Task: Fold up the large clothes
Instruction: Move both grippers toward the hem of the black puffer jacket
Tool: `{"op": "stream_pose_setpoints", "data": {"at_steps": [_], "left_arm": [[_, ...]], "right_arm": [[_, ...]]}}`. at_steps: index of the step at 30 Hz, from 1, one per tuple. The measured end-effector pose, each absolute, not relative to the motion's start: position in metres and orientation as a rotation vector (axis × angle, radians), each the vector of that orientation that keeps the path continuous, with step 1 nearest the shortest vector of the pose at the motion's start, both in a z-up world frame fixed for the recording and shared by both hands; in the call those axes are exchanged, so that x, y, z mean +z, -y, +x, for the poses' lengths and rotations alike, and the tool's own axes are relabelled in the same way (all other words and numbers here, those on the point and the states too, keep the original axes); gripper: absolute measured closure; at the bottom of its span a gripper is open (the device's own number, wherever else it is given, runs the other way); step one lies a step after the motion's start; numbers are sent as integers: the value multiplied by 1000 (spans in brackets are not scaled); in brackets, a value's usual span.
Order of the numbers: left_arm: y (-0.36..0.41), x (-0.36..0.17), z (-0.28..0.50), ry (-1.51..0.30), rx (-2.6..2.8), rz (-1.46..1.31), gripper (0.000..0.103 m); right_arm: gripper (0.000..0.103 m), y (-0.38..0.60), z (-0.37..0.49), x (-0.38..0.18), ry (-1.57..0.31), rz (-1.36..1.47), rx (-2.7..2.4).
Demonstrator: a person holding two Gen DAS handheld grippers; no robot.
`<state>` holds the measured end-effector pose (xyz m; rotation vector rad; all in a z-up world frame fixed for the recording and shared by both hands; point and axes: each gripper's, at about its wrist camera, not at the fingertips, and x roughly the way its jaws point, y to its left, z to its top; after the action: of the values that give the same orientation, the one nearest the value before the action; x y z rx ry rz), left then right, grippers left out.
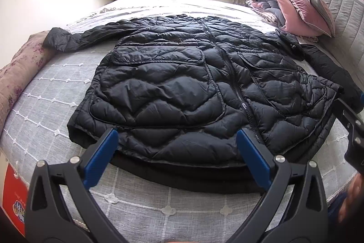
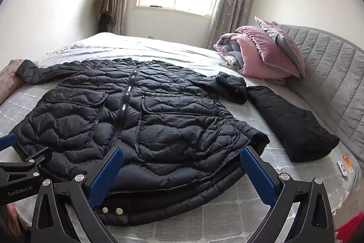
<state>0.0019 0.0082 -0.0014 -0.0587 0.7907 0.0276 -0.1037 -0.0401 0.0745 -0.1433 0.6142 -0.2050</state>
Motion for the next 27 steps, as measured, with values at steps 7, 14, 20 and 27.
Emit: {"op": "stream_pose_setpoints", "data": {"at_steps": [7, 14, 20, 27], "left_arm": [[-8, -4, 1, -788, 54, -69, 0], [-17, -5, 2, -803, 58, -106, 0], [-22, -6, 3, -827, 78, -108, 0], [-39, -7, 8, -817, 120, -120, 0]], "right_arm": [[0, 45, -102, 74, -655, -181, -234], [0, 46, -97, 69, -694, -164, -248], [0, 50, -94, 65, -705, -152, -283], [0, 60, -89, 62, -725, -130, -320]]}}
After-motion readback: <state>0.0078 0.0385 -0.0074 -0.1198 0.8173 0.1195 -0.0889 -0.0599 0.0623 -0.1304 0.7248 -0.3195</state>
